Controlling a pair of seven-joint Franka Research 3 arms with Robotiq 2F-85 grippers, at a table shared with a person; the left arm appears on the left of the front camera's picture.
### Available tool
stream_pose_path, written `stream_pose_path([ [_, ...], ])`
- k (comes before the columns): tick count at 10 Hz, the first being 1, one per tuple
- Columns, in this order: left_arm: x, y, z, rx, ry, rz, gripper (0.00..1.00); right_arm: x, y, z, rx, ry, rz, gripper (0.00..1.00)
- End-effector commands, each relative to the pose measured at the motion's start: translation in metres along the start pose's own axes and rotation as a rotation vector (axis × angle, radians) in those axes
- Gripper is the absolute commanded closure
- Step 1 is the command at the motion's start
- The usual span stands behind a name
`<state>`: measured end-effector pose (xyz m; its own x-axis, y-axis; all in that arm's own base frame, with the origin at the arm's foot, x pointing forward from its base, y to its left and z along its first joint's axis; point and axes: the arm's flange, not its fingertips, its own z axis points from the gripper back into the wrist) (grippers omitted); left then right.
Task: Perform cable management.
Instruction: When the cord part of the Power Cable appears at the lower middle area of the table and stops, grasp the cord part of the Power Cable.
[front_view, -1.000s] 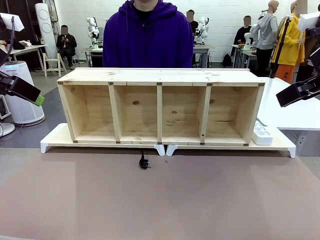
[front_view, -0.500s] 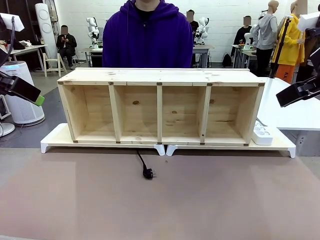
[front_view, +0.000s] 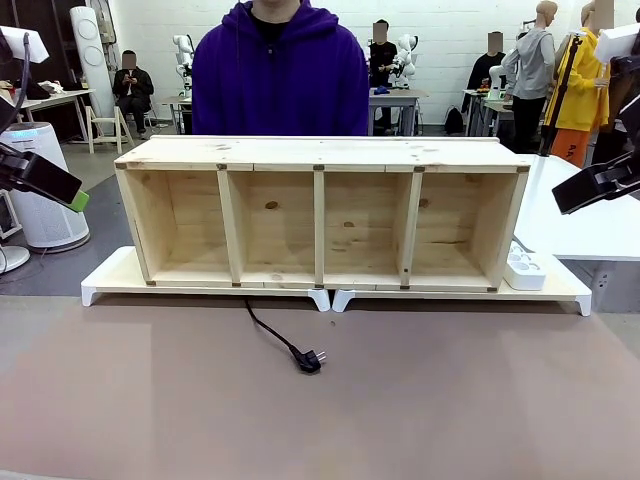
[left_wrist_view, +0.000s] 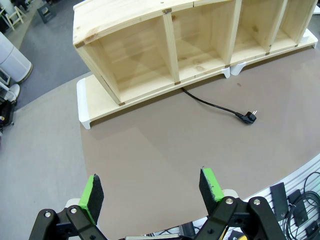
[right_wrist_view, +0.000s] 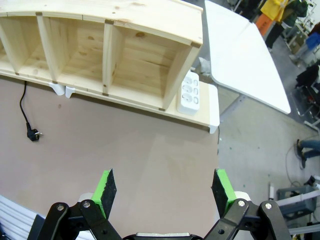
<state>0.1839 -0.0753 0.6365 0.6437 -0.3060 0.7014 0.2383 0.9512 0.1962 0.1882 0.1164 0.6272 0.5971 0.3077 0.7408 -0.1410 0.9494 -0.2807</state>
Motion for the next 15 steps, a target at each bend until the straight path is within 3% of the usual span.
stream_pose_path([
  [1, 0.001, -0.001, 0.001, 0.005, -0.011, -0.003, 0.00, 0.001, 0.000, -0.001, -0.002, -0.003, 0.006, 0.00],
  [11, 0.001, -0.001, 0.001, 0.005, -0.011, -0.003, 0.00, 0.000, 0.000, 0.000, 0.000, 0.000, 0.000, 0.00],
  [15, 0.001, -0.001, 0.001, 0.005, -0.011, -0.003, 0.00, 0.038, 0.072, -0.051, 0.172, 0.098, 0.208, 0.00],
])
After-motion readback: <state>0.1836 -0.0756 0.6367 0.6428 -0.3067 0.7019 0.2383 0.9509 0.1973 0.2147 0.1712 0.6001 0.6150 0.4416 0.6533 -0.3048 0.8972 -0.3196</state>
